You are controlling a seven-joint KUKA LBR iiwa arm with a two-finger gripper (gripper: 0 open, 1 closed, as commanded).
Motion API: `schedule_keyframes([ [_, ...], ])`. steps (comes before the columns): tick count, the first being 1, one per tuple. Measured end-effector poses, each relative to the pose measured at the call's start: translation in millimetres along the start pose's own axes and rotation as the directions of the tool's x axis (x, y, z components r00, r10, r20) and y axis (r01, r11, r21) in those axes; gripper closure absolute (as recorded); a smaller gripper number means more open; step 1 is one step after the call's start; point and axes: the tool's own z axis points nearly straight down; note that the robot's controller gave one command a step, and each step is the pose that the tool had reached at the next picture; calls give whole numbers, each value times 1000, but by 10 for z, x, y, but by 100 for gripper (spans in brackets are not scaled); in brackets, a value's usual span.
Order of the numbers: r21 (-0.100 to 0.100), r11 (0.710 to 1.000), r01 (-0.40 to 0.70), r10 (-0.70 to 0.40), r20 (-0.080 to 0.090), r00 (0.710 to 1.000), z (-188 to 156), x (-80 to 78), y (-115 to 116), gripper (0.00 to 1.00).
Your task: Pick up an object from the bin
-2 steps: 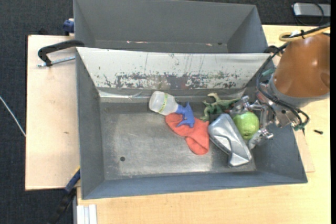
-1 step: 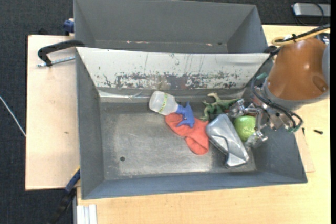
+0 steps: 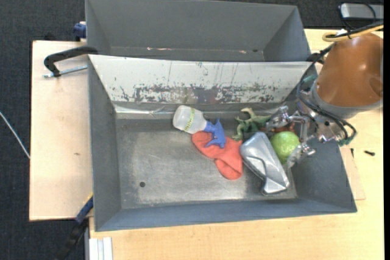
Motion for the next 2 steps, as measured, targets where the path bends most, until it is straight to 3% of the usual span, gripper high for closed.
schedule_keyframes([
  [1, -2, 961, 278, -278, -2, 961, -30, 69, -52, 0],
  [2, -11, 745, 667, -667, 0, 745, 233, -283, -315, 100],
])
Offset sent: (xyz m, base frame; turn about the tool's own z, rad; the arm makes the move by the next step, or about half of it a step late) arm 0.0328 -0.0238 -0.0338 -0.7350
